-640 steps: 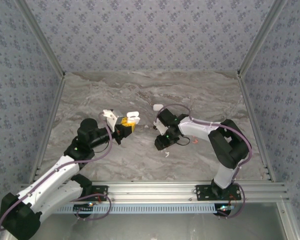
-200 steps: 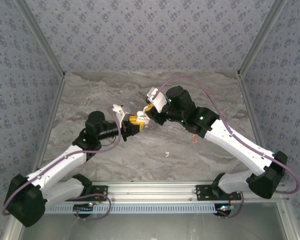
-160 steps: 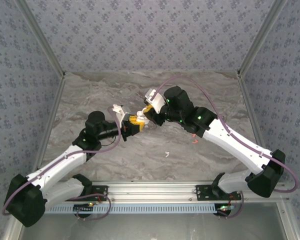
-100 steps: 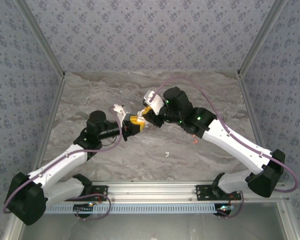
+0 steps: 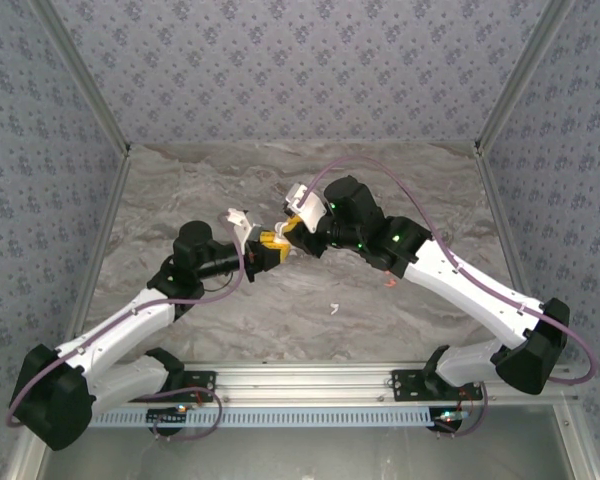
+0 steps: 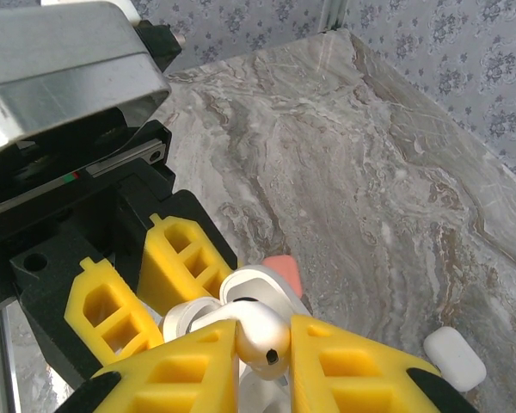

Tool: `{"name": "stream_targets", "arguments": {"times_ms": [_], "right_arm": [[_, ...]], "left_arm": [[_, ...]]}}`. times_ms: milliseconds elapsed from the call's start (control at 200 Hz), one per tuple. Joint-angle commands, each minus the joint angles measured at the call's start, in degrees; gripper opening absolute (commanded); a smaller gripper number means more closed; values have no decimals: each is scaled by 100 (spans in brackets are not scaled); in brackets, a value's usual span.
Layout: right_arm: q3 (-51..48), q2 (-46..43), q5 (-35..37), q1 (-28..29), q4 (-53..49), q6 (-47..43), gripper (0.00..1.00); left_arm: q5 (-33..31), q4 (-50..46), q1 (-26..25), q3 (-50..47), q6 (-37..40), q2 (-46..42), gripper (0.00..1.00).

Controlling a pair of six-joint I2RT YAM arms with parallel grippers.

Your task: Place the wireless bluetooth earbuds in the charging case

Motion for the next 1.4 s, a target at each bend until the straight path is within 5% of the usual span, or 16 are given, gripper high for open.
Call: {"name": "stream_targets", "arguments": {"times_ms": [0,590,899,1114,1394], "right_arm": [[-73,-40,16,38,-93,11,22],[-42,144,-638,14,-149,151,23],[193,-44,-1523,-498,-260,775,47],[-230,-847,-930,-1034,-175,1497,55],[-1506,-1206,363,-1342,-1489,2769,53]], "left_arm": [[48,161,-57,197,24,-12,0],[37,184,-99,197,29,-7,0],[9,258,-92,197,6,-21,0],[-336,204,-108,146,-12,-47,0],[-929,-169,-102,54,121,-287,0]]}}
